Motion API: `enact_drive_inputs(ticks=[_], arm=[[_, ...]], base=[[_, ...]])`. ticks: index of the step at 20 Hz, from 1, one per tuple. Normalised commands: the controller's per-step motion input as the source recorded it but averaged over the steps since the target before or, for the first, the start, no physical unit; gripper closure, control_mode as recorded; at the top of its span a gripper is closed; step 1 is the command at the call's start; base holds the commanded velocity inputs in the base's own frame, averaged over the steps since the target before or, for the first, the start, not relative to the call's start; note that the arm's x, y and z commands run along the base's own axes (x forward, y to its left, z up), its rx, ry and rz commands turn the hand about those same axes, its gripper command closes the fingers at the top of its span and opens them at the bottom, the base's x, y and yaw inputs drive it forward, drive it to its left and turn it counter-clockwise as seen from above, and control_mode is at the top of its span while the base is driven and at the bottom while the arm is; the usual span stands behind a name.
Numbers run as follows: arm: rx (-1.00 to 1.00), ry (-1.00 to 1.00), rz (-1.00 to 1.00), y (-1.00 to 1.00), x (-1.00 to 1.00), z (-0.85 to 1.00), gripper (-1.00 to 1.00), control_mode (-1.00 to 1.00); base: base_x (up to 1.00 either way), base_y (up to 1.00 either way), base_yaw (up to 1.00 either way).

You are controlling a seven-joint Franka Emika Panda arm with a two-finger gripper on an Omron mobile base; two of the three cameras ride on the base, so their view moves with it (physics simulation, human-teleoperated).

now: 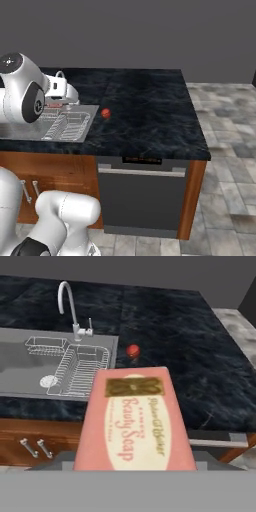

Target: Open the cabinet. Pick the bar soap and place it next to the sink. Then close the cabinet.

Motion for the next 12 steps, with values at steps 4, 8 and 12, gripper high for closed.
enact_drive_inputs(ticks=[4, 8, 12], arm=[[0.00, 0.00, 0.00, 0.00, 0.00, 0.00, 1.00, 1.00], [0.00, 0.07, 0.01, 0.05, 0.38, -0.60, 1.00, -1.00], [0.00, 0.13, 0.04, 0.26, 0.67, -0.98, 1.00, -1.00]], base=[[0.31, 0.23, 0.00], [0.09, 0.00, 0.00], [0.00, 0.00, 0.00]])
